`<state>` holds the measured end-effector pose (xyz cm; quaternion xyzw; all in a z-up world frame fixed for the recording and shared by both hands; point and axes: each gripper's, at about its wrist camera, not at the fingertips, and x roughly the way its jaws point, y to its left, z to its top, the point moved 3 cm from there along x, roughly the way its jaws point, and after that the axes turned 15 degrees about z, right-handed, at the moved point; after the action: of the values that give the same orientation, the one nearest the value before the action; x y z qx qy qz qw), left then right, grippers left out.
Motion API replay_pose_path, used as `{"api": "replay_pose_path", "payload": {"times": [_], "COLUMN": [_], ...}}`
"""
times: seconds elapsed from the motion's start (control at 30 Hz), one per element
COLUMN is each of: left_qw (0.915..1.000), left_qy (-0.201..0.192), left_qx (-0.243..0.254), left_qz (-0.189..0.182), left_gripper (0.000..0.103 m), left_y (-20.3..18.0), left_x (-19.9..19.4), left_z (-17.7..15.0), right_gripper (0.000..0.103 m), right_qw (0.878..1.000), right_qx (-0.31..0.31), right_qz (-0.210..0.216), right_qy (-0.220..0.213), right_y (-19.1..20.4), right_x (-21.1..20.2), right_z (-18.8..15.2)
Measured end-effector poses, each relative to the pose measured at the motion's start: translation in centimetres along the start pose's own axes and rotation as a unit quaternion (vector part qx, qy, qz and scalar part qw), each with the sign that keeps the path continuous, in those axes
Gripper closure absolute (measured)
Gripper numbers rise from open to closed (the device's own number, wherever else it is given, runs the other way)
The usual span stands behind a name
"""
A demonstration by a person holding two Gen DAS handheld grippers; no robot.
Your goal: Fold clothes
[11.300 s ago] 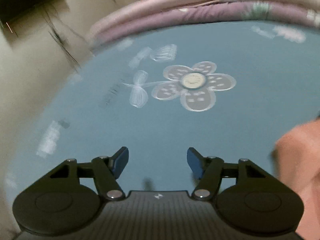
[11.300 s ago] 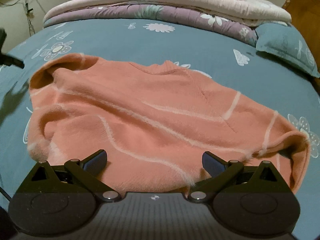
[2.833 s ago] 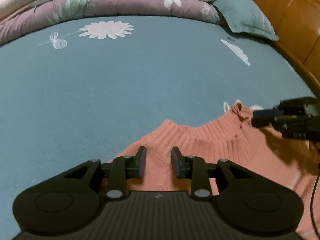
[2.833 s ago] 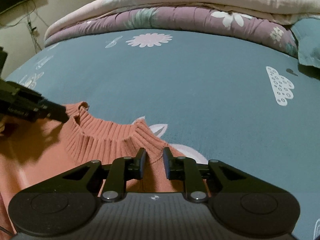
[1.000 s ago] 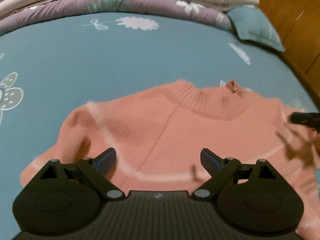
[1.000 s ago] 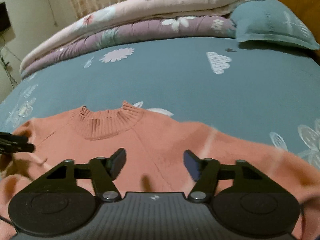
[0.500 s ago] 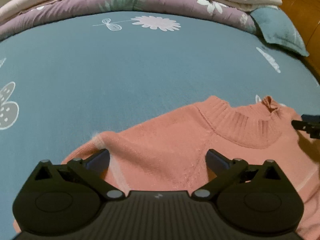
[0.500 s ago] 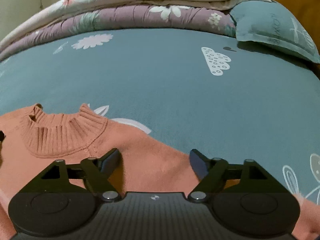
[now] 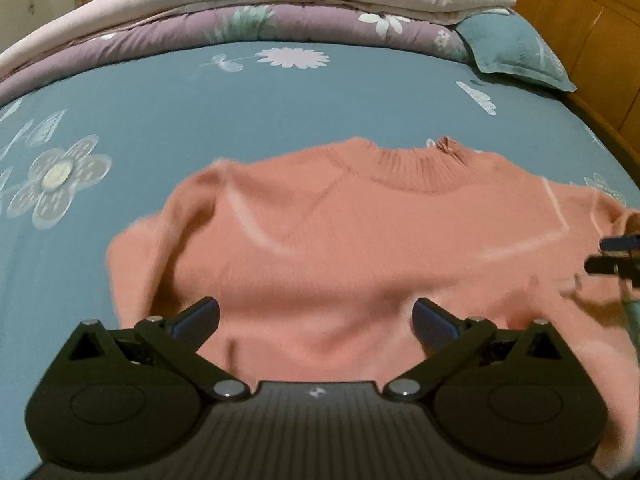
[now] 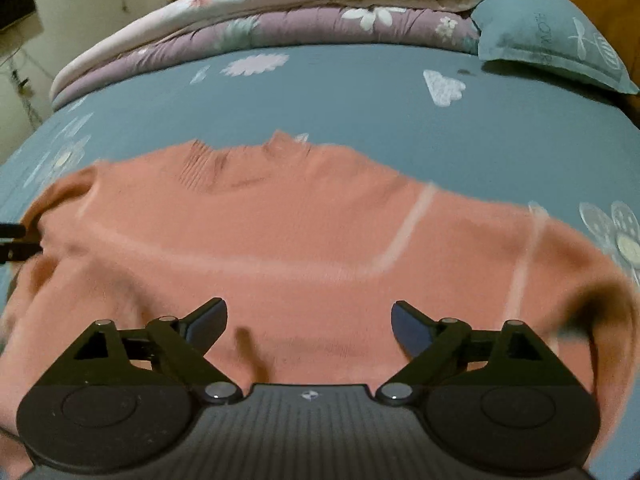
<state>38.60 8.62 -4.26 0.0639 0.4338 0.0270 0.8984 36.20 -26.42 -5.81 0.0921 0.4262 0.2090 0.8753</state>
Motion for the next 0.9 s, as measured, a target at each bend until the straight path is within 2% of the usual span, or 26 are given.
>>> {"api": "replay_pose_path", "payload": {"times": [0.13, 0.27, 0.37, 0.5, 0.6, 0.9], "left_qw": [0.9999, 0.9997, 0.9992, 0.9969, 0.9917, 0.9822], "left_qy": [0.004, 0.016, 0.035, 0.064, 0.093, 0.078], "left_qx": [-0.008, -0.002, 0.002, -0.017, -0.057, -0.154], "left_qz": [-0.01, -0.018, -0.019, -0.043, -0.069, -0.073], "left_gripper": [0.001, 0.001, 0.001, 0.001, 0.001, 0.001], "left_y": [-0.4, -1.2, -2.2, -3.3, -3.8, -3.9], "left_x": [-2.3, -3.2, -3.4, -3.5, -2.8, -2.9], "left_z": [-1.8, -3.1, -4.3, -6.4, -7.9, -10.7], "right_gripper": [0.008, 0.007, 0.007, 0.007, 0.007, 0.006], "right_qw": [1.0, 0.999, 0.999, 0.999, 0.998, 0.996], "right_qx": [-0.013, -0.026, -0.018, -0.002, 0.011, 0.016], "right_qz": [0.016, 0.015, 0.028, 0.05, 0.065, 0.083], "right_qy": [0.014, 0.015, 0.007, 0.003, -0.001, 0.011], "right_y": [2.0, 3.2, 3.1, 2.0, 1.0, -2.0], "right_x": [-1.5, -2.3, -2.9, -3.5, -3.9, -4.5], "right_z": [-2.6, -3.8, -4.3, -5.3, -5.8, -7.6]}}
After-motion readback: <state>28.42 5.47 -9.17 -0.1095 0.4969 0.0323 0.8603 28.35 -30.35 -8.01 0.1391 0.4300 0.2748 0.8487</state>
